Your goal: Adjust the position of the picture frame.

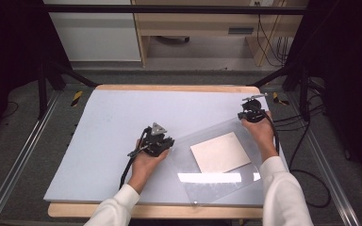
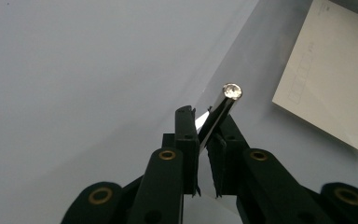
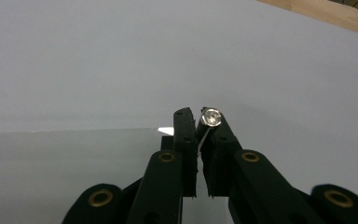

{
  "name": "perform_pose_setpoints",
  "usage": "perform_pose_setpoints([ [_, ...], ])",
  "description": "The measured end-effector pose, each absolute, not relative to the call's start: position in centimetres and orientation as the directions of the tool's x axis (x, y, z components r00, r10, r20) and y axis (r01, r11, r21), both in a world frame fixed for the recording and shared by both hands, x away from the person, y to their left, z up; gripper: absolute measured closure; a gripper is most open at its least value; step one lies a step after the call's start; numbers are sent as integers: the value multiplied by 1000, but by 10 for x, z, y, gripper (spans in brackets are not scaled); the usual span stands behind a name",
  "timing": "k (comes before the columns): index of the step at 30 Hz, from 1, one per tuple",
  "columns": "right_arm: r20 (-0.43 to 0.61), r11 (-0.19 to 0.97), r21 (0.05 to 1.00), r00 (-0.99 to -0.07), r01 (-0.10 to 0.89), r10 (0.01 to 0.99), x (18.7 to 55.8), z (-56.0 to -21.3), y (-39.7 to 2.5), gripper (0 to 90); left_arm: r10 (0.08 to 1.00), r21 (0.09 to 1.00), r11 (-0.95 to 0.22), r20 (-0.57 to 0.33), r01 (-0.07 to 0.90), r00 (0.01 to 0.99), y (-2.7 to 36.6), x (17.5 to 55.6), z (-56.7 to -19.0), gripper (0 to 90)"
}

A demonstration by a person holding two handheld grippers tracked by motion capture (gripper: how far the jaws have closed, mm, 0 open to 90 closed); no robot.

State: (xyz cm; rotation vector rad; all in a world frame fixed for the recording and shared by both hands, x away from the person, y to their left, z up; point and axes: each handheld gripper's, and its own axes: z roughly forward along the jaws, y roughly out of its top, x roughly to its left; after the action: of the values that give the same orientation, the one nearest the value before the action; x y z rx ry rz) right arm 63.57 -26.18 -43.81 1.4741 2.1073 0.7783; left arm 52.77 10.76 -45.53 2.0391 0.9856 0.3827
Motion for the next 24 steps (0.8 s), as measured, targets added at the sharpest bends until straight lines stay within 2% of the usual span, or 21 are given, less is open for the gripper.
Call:
perform_pose_setpoints([
  [14,-78,315,667,-357,675,931,626,-410,-248,851,747,783,-363,-79,505,660,124,522,-438,793],
  [19,-80,332,666,-378,668,922,624,-407,-239,852,751,780,-393,-34,487,660,133,521,-432,800],
  [24,-83,341,668,-389,661,917,622,-404,-233,852,759,779,-393,-25,488,651,141,522,-430,804],
])
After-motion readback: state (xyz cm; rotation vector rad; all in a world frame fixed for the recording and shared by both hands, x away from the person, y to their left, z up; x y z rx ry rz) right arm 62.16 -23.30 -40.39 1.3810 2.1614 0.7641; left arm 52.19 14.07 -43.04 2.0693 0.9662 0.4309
